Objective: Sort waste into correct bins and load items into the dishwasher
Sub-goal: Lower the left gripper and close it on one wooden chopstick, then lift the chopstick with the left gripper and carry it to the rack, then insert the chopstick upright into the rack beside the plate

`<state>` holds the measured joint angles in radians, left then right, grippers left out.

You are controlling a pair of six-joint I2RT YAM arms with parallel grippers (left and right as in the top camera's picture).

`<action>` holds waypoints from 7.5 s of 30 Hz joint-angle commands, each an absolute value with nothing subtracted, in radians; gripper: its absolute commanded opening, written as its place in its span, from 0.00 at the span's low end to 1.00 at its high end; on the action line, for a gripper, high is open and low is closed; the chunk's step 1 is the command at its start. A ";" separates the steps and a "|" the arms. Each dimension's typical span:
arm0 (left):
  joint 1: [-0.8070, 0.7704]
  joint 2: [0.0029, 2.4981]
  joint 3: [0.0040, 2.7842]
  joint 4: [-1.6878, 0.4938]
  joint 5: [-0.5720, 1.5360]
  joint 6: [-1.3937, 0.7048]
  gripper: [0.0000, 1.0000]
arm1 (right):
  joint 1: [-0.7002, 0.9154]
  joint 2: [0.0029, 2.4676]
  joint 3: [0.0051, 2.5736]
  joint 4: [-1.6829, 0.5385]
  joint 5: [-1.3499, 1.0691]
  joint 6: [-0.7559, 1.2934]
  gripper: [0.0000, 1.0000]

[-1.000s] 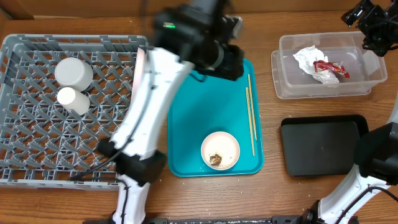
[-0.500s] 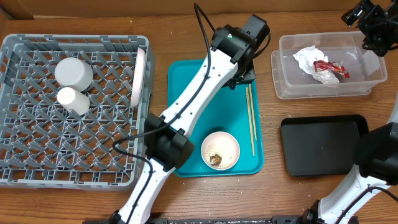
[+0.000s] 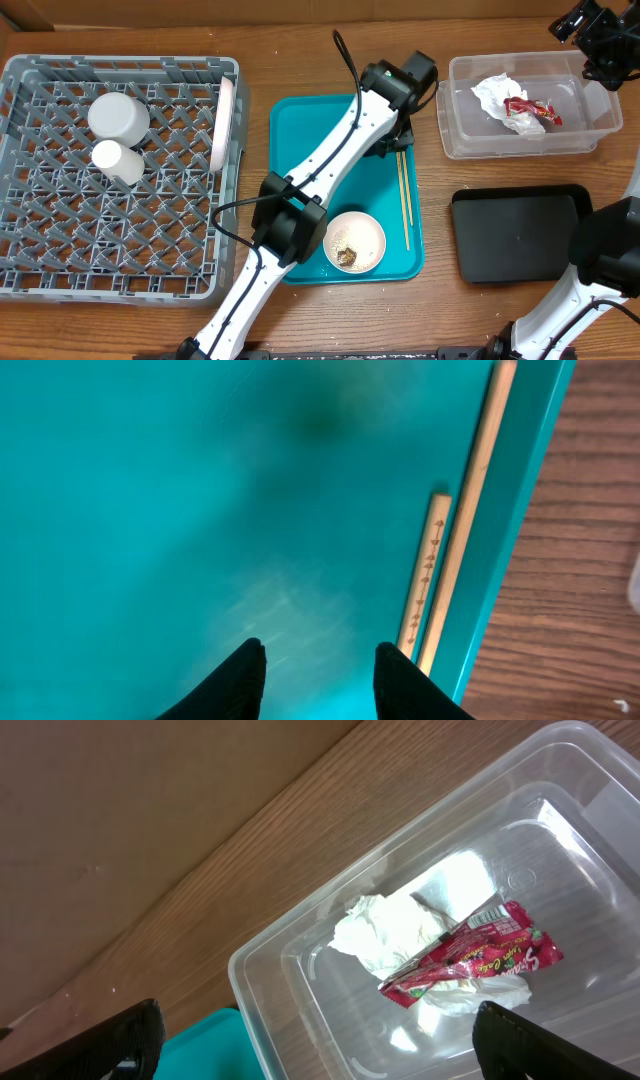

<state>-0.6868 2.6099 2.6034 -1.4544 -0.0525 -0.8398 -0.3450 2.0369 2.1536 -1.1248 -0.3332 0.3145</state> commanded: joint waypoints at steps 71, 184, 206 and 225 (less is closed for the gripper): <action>-0.714 2.701 2.766 -1.529 0.001 -0.855 0.35 | -0.342 1.989 2.160 -1.120 -0.330 0.318 1.00; 0.047 2.363 2.577 -1.645 -0.077 0.098 0.04 | -0.342 1.989 2.160 -1.120 -0.330 0.319 1.00; 0.098 2.370 2.576 -1.649 0.017 0.090 0.12 | -0.342 1.989 2.160 -1.120 -0.330 0.318 1.00; 0.098 2.167 2.775 -1.689 0.224 -0.092 0.49 | -0.342 1.989 2.160 -1.120 -0.330 0.319 1.00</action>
